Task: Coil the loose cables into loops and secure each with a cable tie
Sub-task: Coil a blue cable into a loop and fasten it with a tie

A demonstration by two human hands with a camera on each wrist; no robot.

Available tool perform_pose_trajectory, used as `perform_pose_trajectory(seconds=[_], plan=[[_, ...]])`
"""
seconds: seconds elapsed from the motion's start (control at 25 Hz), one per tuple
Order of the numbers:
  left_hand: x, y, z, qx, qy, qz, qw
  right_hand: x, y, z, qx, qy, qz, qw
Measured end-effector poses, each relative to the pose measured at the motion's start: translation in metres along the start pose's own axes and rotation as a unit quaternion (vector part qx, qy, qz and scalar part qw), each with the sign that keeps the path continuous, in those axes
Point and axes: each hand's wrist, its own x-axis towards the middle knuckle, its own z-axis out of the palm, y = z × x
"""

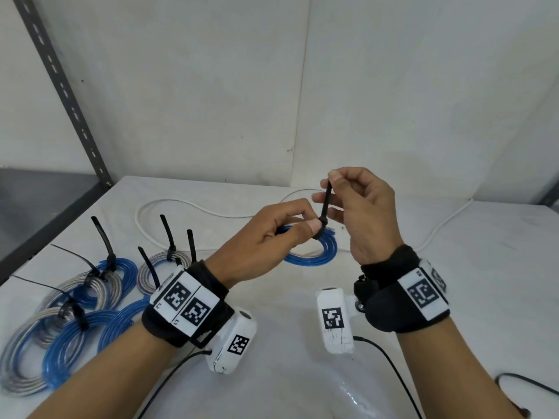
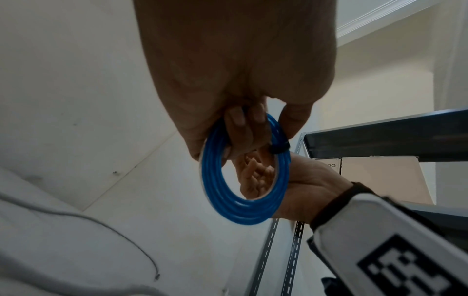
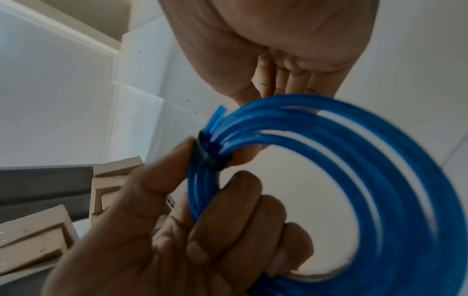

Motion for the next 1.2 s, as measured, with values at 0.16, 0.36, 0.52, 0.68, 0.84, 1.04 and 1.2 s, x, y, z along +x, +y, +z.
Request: perform_pose_trajectory(seconds=[0.16, 0.36, 0.52, 0.68, 0.84, 1.04, 1.2], plan=[[0.000, 0.002, 0.007, -0.002, 0.064, 0.006, 0.998, -0.005, 0.000, 0.007, 0.020, -0.004, -0.008, 1.000], [0.000, -0.002, 0.014, -0.020, 0.068, -0.015, 0.997, -0.006, -0.007, 0.006, 0.105, 0.014, -0.013, 0.994], [-0.002, -0.004, 0.013, -0.005, 0.058, -0.023, 0.998, -0.005, -0.007, 0.007, 0.127, 0.007, 0.006, 0.992], [-0.001, -0.013, 0.012, 0.003, 0.046, -0.020, 0.999, -0.006, -0.007, 0.006, 0.121, 0.020, -0.003, 0.992], [-0.001, -0.010, 0.010, 0.012, 0.039, -0.012, 0.999, -0.007, -0.008, 0.009, 0.094, 0.039, -0.034, 0.994], [-0.011, -0.002, -0.016, 0.113, 0.032, 0.011, 0.993, -0.014, -0.015, 0.020, 0.033, -0.025, -0.061, 0.997], [-0.040, -0.004, -0.050, 0.167, -0.014, -0.068, 0.983, -0.019, -0.022, 0.042, -0.041, -0.167, 0.033, 0.984]])
